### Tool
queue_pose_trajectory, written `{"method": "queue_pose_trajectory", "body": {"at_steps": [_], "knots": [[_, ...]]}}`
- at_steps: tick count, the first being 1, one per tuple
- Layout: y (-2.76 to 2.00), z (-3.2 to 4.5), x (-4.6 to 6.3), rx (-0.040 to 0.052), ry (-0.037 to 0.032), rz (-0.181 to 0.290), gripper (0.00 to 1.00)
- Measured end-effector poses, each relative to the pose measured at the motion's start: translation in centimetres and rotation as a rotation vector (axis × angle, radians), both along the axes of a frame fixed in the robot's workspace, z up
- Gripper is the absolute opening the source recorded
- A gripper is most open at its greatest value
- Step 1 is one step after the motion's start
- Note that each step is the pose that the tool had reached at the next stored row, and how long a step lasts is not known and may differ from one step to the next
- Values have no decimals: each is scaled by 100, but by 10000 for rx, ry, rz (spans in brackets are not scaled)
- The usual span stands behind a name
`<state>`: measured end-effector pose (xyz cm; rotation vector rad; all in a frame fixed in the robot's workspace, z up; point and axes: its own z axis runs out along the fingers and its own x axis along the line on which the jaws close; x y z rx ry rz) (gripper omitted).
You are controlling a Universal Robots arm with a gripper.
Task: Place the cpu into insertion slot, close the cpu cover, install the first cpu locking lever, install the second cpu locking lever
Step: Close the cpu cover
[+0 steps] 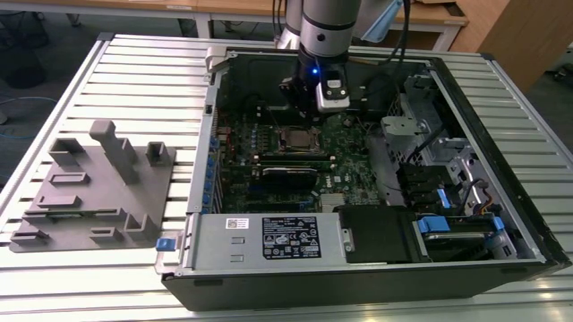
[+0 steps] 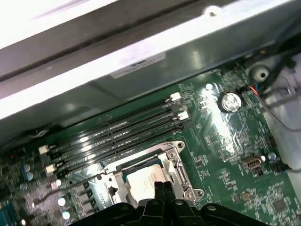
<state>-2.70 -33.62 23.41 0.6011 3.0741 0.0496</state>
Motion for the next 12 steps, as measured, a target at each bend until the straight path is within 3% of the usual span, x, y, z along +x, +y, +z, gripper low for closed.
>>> {"method": "queue_pose_trajectory", "body": {"at_steps": [12], "knots": [[0, -12, 0, 0, 0, 2175, 11]]}}
